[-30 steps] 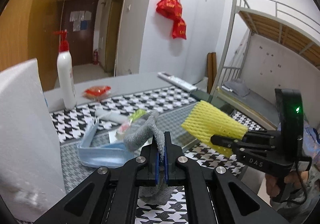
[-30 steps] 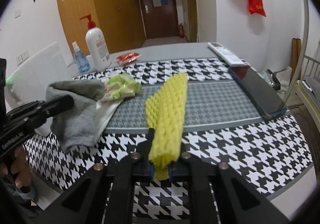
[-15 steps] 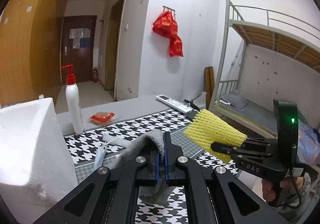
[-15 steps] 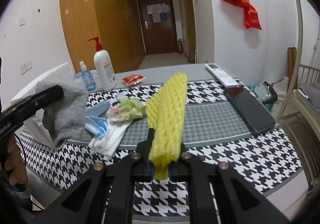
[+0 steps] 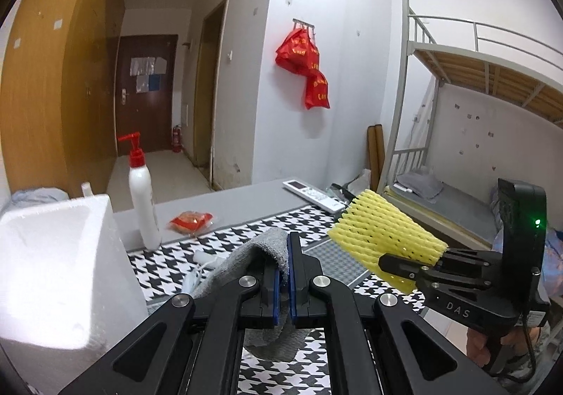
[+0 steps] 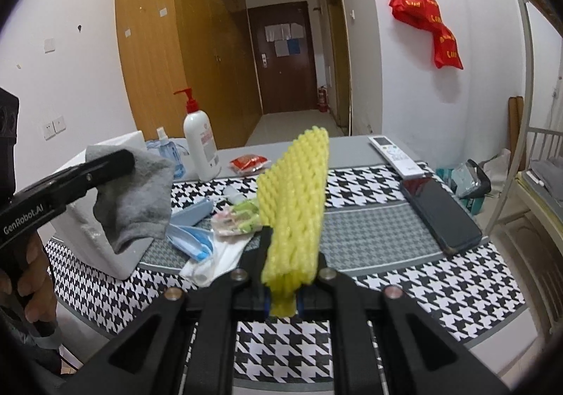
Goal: Organize soft objects
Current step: 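Lift the sock and net and carry both toward the white foam box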
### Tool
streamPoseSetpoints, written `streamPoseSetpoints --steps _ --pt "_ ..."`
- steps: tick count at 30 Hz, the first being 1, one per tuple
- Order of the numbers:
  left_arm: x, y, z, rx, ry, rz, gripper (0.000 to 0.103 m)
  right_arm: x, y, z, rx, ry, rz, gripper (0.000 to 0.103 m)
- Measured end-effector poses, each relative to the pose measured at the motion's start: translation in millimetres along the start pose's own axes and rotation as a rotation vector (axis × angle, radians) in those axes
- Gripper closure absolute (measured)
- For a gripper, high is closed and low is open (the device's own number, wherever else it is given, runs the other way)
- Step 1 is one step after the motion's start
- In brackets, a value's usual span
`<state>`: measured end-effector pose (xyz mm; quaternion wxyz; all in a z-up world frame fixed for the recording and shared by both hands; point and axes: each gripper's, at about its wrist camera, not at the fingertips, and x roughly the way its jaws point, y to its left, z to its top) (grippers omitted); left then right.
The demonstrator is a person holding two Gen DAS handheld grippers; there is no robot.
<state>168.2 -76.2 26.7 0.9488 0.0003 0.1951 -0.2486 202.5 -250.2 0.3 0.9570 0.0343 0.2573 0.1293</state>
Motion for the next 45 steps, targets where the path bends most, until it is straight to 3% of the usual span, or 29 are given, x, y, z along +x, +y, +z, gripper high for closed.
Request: streamPoseSetpoints --steps 20,26,45 --pt "-45 9 25 0.036 -0.128 0.091 0.099 -26 21 30 -0.029 -0.114 0.022 0.09" --pt "-53 12 27 0.037 -0.153 0.101 0.099 -27 35 36 -0.053 -0.124 0.048 0.09" --pt "-84 54 32 -0.003 -0.193 0.245 0.099 -13 80 62 -0.136 -0.151 0.164 0.09"
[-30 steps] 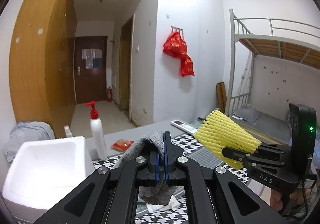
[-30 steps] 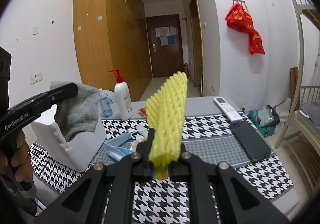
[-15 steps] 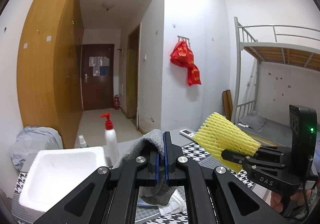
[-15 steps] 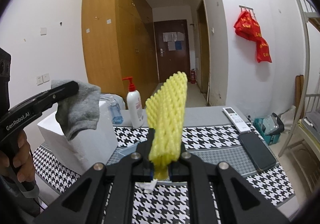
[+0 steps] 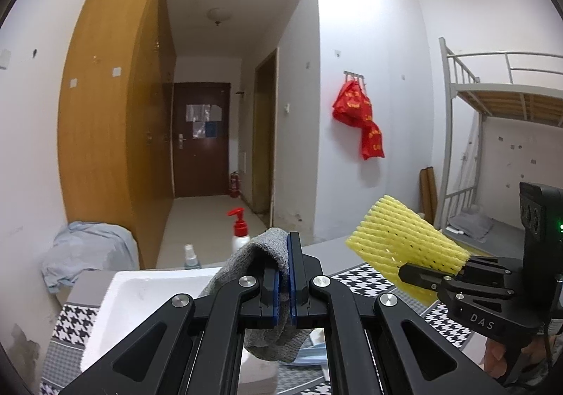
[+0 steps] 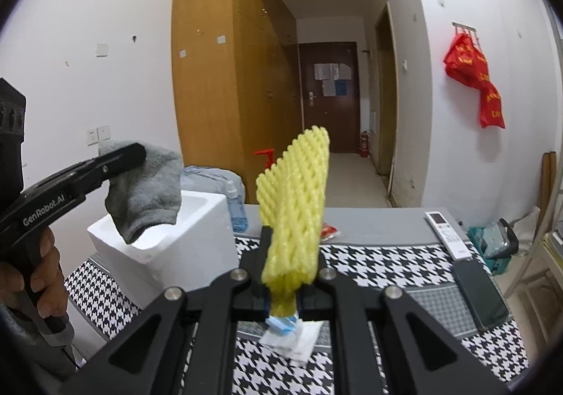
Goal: Organize soft objects
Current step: 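Lift the sock and net and carry both toward the white foam box, then lower the grey sock into the foam box and open the left gripper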
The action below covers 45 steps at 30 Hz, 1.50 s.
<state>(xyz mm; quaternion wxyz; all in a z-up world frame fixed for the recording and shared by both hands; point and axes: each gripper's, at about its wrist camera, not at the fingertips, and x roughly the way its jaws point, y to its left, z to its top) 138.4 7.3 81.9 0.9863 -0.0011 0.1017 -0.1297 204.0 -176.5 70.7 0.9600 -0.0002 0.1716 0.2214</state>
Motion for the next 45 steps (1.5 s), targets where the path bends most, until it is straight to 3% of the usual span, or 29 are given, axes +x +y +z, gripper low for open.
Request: streamPoseSetpoints --steps 16,39,40,42,44,45 --pt "-11 40 -7 -0.03 0.014 0.081 0.099 23 39 9 -0.047 0.003 0.122 0.09" --pt "27 76 -24 -0.062 0.161 0.172 0.097 55 58 7 -0.072 0.043 0.188 0.09" --pt "29 77 -25 -0.065 0.169 0.164 0.093 55 58 7 -0.073 0.043 0.187 0.09" --pt "31 78 -27 -0.065 0.179 0.151 0.073 54 59 7 -0.074 0.044 0.186 0.09" --pt "31 78 -27 -0.07 0.176 0.158 0.036 55 60 7 -0.075 0.044 0.183 0.09" --pt "30 79 -27 -0.071 0.167 0.161 0.031 55 61 7 -0.076 0.045 0.182 0.09"
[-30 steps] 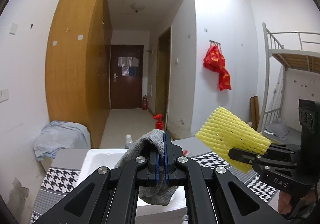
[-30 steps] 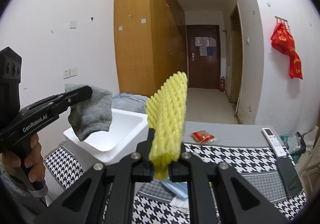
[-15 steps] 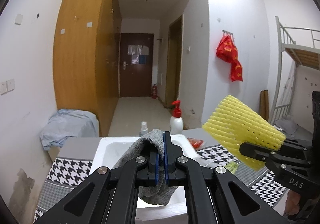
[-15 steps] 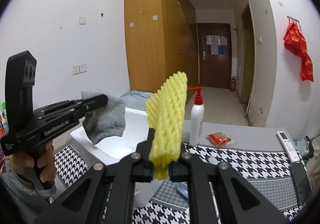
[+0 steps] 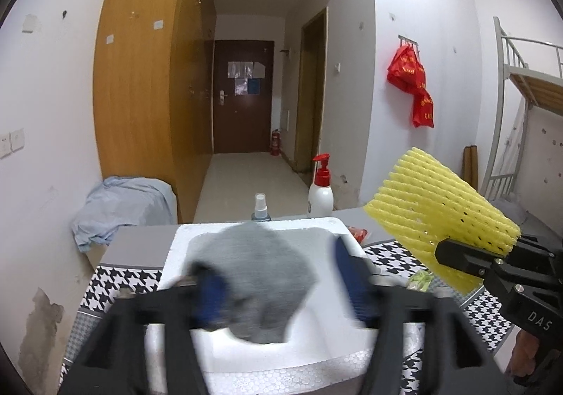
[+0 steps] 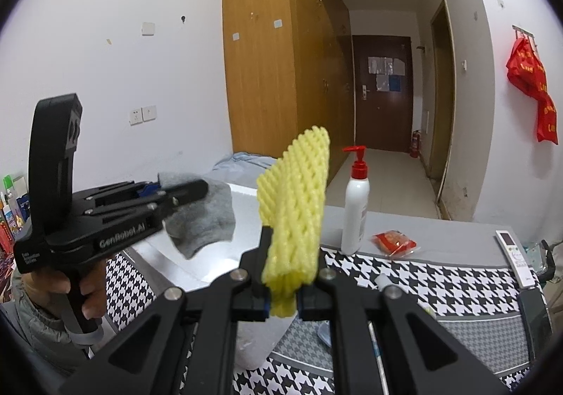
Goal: Organize soft objects
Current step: 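Lower the grey sock into the foam box and open the left gripper, then lower the yellow net into the foam box and open the right gripper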
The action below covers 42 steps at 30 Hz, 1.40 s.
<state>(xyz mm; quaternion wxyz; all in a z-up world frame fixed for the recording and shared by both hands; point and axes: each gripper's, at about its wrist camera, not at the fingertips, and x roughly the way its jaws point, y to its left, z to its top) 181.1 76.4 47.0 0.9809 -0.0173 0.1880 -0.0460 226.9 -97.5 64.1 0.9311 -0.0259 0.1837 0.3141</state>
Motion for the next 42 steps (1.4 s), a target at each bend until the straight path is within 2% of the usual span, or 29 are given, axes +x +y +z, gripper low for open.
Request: streamPoseSetpoints --steps 2,5,8,10,14,21,42 --pt "-4 -1 0 0.003 -0.015 0.008 0.016 0 1 0 -0.003 0.0 0.001 0.09" --pt "-3 -4 0 0.036 -0.002 0.003 0.003 1 2 1 -0.004 0.001 -0.002 0.09" --pt "3 -8 -1 0.064 0.039 -0.006 0.003 1 3 1 -0.003 0.001 -0.005 0.09" --pt "2 -6 0 0.054 0.033 -0.015 0.003 1 3 1 -0.004 0.0 -0.005 0.09" --pt "-9 4 3 0.013 0.004 -0.078 0.003 3 4 2 -0.007 0.006 -0.007 0.09" --pt "-21 5 1 0.03 -0.027 -0.094 0.003 7 11 3 -0.025 0.013 0.014 0.09" --pt "-38 27 -3 -0.03 -0.056 -0.099 0.003 35 40 12 -0.07 0.054 0.095 0.09"
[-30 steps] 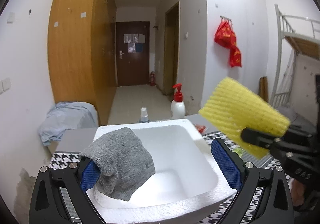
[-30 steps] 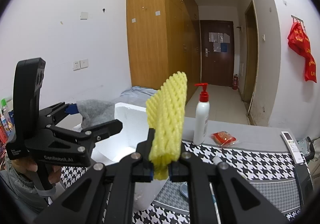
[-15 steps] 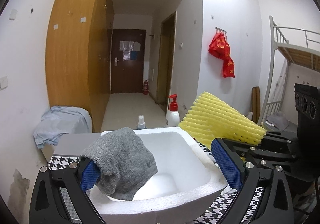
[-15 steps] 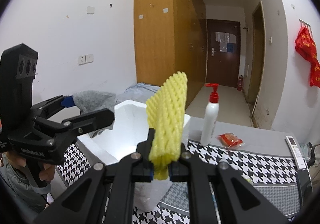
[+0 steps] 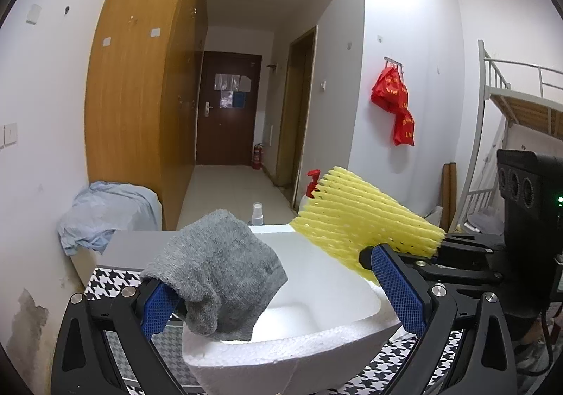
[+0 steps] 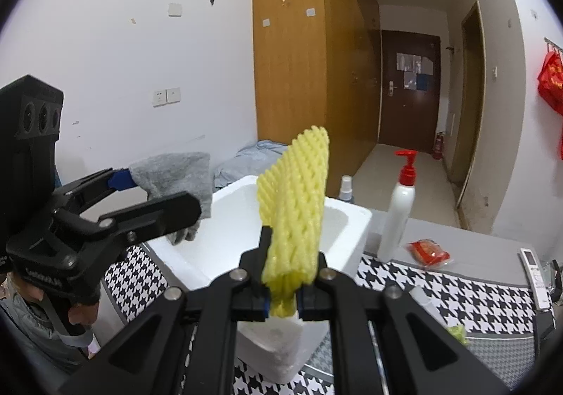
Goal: Organize soft objects
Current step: 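Lower the yellow net into the foam box and open the right gripper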
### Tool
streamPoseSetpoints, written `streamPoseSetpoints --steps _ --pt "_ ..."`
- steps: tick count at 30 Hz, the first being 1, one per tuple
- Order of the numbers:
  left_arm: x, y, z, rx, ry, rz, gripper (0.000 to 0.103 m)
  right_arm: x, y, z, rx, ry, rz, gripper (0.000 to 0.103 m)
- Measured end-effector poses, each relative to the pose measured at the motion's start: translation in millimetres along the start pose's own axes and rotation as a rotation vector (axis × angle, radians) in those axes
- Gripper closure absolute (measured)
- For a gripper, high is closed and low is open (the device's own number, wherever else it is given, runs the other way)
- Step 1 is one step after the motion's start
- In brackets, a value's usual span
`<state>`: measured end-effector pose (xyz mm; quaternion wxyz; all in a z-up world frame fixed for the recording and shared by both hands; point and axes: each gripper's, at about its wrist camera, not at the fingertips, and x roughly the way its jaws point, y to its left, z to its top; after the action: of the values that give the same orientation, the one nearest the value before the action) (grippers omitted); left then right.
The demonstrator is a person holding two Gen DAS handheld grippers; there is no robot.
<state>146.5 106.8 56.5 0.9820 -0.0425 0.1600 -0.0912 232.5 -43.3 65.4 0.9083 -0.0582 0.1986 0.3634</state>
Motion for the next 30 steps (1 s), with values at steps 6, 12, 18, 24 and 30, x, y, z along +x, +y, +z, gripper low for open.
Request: streamPoseSetpoints --steps 6,12,18,24,30 --pt "-5 7 -4 -0.009 -0.001 -0.001 0.003 9 6 1 0.002 0.016 0.034 0.054" --pt "-7 9 -4 -0.012 0.003 -0.003 0.003 14 10 2 -0.003 0.025 0.036 0.051" --pt "-9 8 -6 -0.004 0.006 -0.041 0.003 14 8 5 0.0 0.02 0.031 0.05" --pt "-10 7 -8 0.021 0.008 -0.087 0.003 13 1 6 0.02 0.015 0.037 0.05" --pt "-11 5 -13 0.062 0.012 -0.114 0.002 10 2 9 0.012 0.006 0.06 0.045"
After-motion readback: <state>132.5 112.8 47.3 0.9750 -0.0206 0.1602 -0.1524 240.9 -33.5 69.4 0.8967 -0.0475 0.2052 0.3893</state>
